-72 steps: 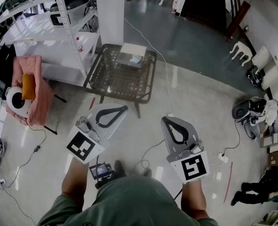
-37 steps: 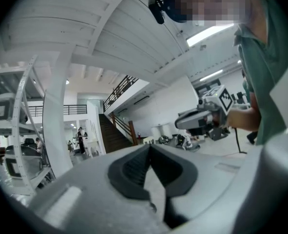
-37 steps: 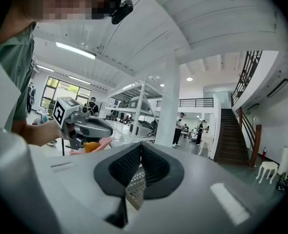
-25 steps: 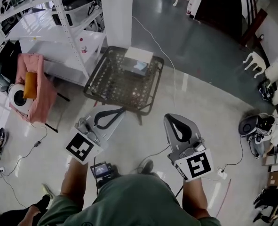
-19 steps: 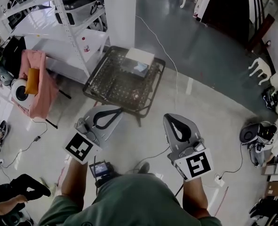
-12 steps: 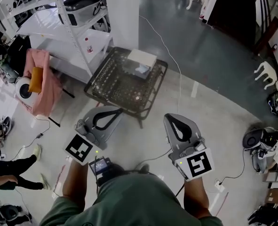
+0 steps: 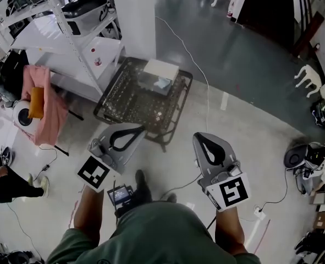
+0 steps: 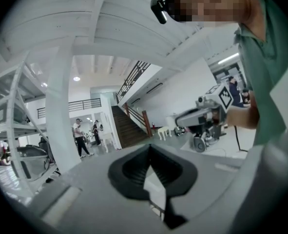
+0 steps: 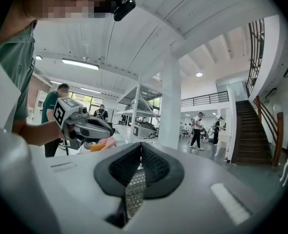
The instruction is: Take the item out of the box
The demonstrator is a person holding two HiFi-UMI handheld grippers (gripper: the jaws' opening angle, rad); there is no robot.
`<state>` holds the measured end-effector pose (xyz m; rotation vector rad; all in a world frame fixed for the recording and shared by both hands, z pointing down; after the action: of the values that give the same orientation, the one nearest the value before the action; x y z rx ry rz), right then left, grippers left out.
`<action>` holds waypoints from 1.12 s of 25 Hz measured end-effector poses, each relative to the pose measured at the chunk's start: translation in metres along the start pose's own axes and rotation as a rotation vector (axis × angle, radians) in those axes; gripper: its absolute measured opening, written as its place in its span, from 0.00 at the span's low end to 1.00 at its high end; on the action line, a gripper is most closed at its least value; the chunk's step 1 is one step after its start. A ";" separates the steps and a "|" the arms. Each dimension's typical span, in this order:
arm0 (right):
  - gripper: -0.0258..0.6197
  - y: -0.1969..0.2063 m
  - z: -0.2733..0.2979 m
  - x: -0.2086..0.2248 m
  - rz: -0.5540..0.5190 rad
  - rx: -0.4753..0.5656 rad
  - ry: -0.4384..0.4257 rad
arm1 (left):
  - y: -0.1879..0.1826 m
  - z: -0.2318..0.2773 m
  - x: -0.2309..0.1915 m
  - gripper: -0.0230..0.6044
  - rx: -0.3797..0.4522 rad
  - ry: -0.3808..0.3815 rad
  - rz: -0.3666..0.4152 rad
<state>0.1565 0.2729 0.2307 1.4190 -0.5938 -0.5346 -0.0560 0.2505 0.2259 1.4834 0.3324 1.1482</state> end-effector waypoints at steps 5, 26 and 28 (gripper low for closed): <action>0.05 -0.009 0.042 0.006 -0.004 -0.010 0.066 | 0.019 0.012 -0.051 0.04 0.042 0.054 0.003; 0.05 -0.025 0.228 0.005 -0.030 -0.053 0.167 | 0.114 0.022 -0.224 0.04 0.145 0.139 -0.028; 0.05 -0.022 0.237 0.017 -0.026 -0.056 0.156 | 0.120 0.029 -0.229 0.04 0.135 0.132 -0.032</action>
<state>0.0117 0.0837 0.2230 1.4025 -0.4332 -0.4525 -0.1889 0.0269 0.2308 1.5170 0.5319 1.2202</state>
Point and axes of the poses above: the fingertips, and each gripper's own axes: z forward along the fingers, x to its right, y out of its underside, the point moved 7 cm from there along -z, backward along the fingers, and after that the axes turned 11 degrees about z, right-handed, at the moved point
